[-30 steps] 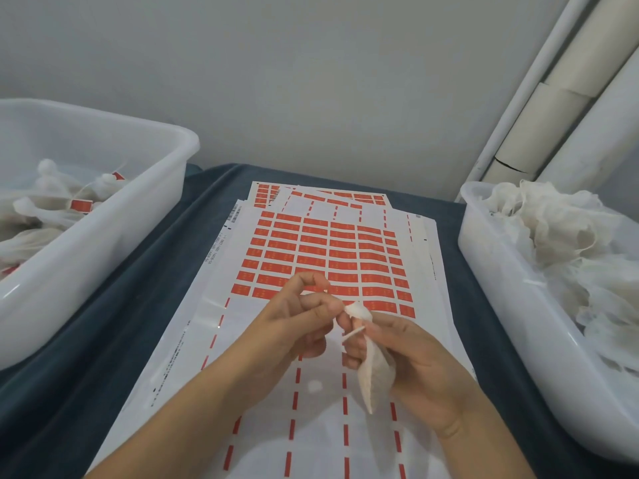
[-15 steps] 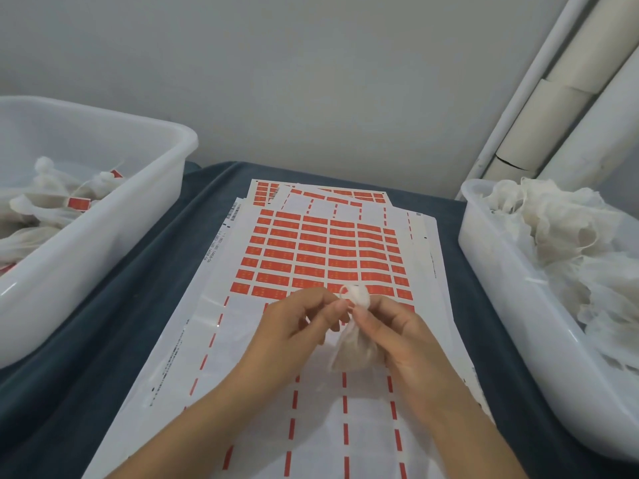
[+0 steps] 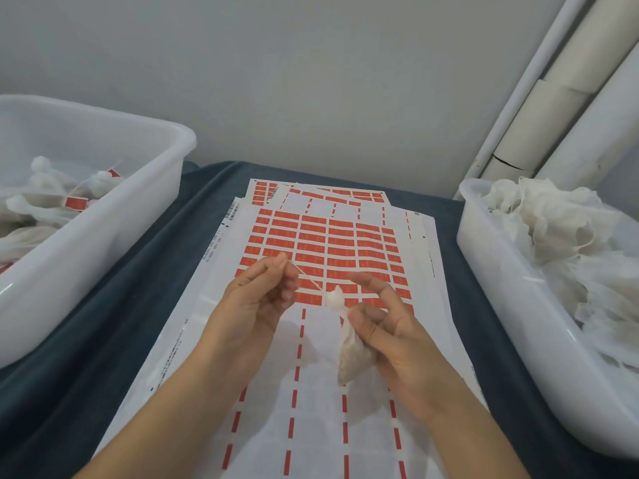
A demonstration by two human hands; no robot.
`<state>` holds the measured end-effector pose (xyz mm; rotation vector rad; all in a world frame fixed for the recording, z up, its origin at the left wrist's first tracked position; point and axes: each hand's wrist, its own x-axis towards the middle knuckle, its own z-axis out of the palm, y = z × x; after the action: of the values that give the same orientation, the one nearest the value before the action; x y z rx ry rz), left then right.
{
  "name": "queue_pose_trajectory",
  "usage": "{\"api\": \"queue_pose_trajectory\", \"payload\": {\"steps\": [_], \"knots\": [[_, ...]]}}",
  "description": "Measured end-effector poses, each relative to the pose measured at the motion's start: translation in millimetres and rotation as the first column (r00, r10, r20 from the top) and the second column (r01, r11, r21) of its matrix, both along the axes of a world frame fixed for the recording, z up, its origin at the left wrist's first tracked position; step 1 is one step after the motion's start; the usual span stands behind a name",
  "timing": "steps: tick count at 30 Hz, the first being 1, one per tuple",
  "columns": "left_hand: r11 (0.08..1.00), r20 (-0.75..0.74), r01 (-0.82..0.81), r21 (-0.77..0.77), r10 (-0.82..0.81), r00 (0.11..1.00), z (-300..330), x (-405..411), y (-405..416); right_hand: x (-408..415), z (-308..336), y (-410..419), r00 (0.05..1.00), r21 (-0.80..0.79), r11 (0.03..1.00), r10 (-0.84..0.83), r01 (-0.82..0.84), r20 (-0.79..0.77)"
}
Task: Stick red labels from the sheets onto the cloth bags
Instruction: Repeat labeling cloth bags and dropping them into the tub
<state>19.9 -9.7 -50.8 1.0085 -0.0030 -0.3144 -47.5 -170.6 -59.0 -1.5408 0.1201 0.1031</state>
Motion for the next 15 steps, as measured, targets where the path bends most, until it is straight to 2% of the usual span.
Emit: {"api": "queue_pose_trajectory", "payload": {"steps": [3, 6, 8, 9, 10, 12, 14, 15], "knots": [[0.994, -0.057, -0.004, -0.106, -0.002, 0.998, -5.4, 0.0, -2.0, 0.8, -2.3, 0.5, 0.999, -0.053, 0.998, 0.033, -0.033, -0.004], [0.983, -0.002, 0.135, -0.128, -0.136, 0.991, -8.5, -3.1, -3.6, -2.3, -2.4, 3.1, 0.996, -0.147, 0.985, 0.084, -0.087, -0.029], [0.969, 0.021, 0.171, -0.176, -0.170, 0.985, -4.8, -4.5, -2.8, -2.3, 0.4, -0.2, 1.000, -0.236, 0.972, 0.016, -0.016, -0.004], [0.975, 0.029, 0.145, -0.171, -0.142, 0.989, -0.7, -4.8, -1.7, -1.2, -0.1, -5.8, 0.996, -0.325, 0.942, -0.078, 0.086, 0.035], [0.985, 0.041, 0.104, -0.139, -0.100, 0.994, 3.9, -5.2, -0.2, 0.3, -0.4, -13.6, 0.976, -0.418, 0.882, -0.200, 0.220, 0.091], [0.999, 0.077, 0.037, -0.031, -0.035, 0.996, 14.3, -5.9, 0.2, 3.8, -0.8, -34.6, 0.889, -0.576, 0.686, -0.416, 0.444, 0.189], [0.986, 0.121, 0.016, 0.169, -0.037, 0.992, 21.9, -6.6, -3.7, 3.9, -2.2, -52.7, 0.842, -0.731, 0.511, -0.514, 0.452, 0.161], [0.949, 0.179, 0.011, 0.314, -0.071, 0.981, 23.6, -6.3, -9.0, 3.4, -4.2, -59.4, 0.837, -0.787, 0.462, -0.534, 0.409, 0.122]]}}
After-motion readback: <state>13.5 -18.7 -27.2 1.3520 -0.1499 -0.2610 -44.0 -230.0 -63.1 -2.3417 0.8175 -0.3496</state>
